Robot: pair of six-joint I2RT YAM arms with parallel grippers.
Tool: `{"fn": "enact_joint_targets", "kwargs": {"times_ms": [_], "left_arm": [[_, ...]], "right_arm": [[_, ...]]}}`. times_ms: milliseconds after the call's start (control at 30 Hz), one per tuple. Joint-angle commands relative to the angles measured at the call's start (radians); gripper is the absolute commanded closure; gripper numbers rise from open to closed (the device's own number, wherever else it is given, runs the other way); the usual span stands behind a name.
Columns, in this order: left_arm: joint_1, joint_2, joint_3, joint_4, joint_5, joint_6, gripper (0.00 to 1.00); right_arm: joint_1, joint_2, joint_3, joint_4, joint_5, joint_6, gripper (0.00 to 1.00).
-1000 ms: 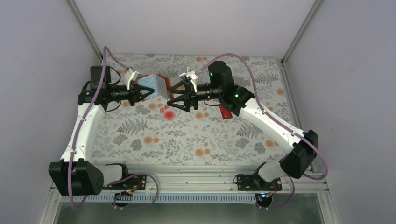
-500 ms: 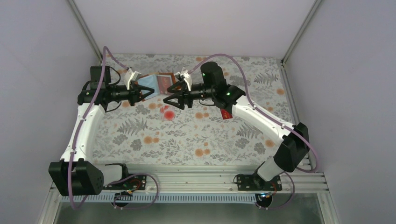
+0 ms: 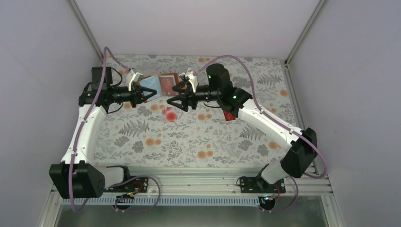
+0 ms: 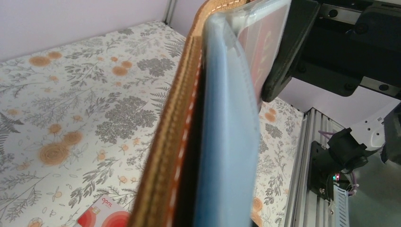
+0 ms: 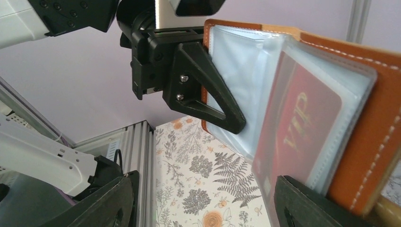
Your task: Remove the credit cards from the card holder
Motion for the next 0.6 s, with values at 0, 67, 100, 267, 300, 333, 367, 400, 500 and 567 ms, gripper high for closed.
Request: {"fn": "enact_joint_targets", "kwargs": {"times_ms": [0,67,100,267,300,333,367,400,500,567], "left_arm": [[0.000,-0.019,-0.005,0.005,0.041,0.013,0.98],[-0.001,-0.018,-0.004,0.006,0.046,0.014,0.97],[-0.001,-0.018,-0.004,0.005,0.048,0.016,0.98],[-0.002,-0.019,-0.006,0.000,0.055,0.022,0.98],[-0.001,-0.019,-0.006,-0.001,0.056,0.022,0.98],[-0.001,-0.018,-0.006,0.000,0.056,0.022,0.98],[-0.002,-0.018,-0.006,-0.001,0.056,0.022,0.98],[-0.002,-0.019,-0.006,0.000,0.057,0.023,0.98],[-0.002,-0.021,-0.006,-0.006,0.057,0.029,0.98],[-0.002,-0.024,-0.005,-0.010,0.059,0.033,0.98]], "right_arm": [[-0.024,-0.038,-0.021,0.016,0.042,-0.011,0.24],[-0.031,-0.040,-0.021,0.014,0.039,-0.007,0.24],[-0.033,-0.042,-0.021,0.014,0.040,-0.004,0.23],[-0.047,-0.048,-0.026,0.032,-0.009,0.005,0.22],[-0.047,-0.042,-0.022,0.029,-0.023,0.008,0.22],[-0.047,-0.036,-0.015,0.026,-0.031,0.009,0.23],[-0.047,-0.030,-0.012,0.026,-0.041,0.011,0.23],[-0.047,-0.024,-0.011,0.028,-0.049,0.013,0.23],[-0.048,-0.025,-0.014,0.031,-0.054,0.008,0.22],[-0.049,-0.036,-0.018,0.027,-0.050,0.000,0.22]]}}
